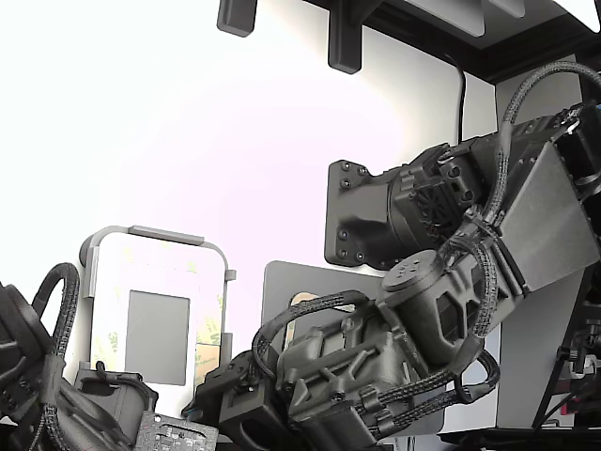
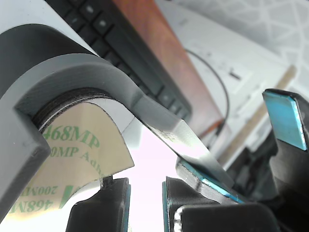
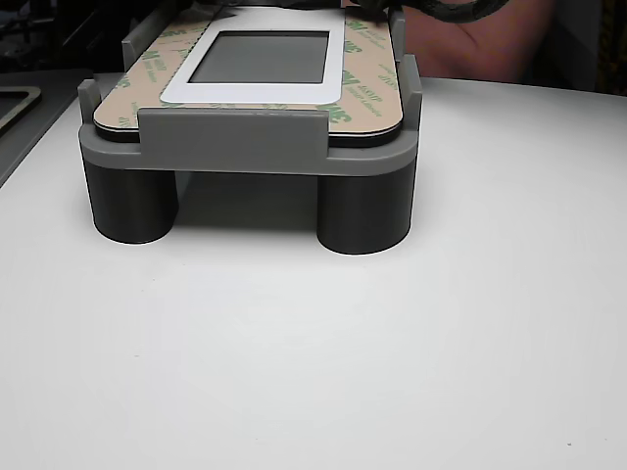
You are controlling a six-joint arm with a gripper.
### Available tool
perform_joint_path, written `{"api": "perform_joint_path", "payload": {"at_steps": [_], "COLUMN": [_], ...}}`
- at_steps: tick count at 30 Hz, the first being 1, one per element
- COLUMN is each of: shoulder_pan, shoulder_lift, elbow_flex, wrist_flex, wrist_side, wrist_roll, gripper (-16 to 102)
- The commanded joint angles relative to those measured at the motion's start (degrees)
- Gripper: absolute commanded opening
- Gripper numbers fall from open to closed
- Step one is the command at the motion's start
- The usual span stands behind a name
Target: Peel off protective film from adhesive tape.
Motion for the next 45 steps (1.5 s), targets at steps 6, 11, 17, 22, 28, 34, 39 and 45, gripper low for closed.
{"api": "perform_joint_path", "payload": {"at_steps": [6, 11, 17, 22, 28, 34, 39, 45], "shoulder_pan": [-0.26, -0.26, -0.26, -0.26, -0.26, -0.62, -0.88, -1.85], "shoulder_lift": [2.2, 2.81, 2.81, 2.9, 2.72, 2.81, 2.99, 3.08], "elbow_flex": [-0.35, 0.97, 1.67, 2.72, 2.99, 3.34, 3.43, 3.6], "wrist_flex": [-0.26, -1.32, -2.11, -3.25, -3.6, -3.52, -3.34, -3.52], "wrist_side": [0.18, 0.26, 0.26, 0.18, 0.26, 0.18, -0.09, -0.97], "wrist_roll": [0.18, 0.44, 0.44, 0.62, 0.18, -0.53, -0.88, -1.58], "gripper": [22, 21, 20, 15, 11, 1, -4, -9]}}
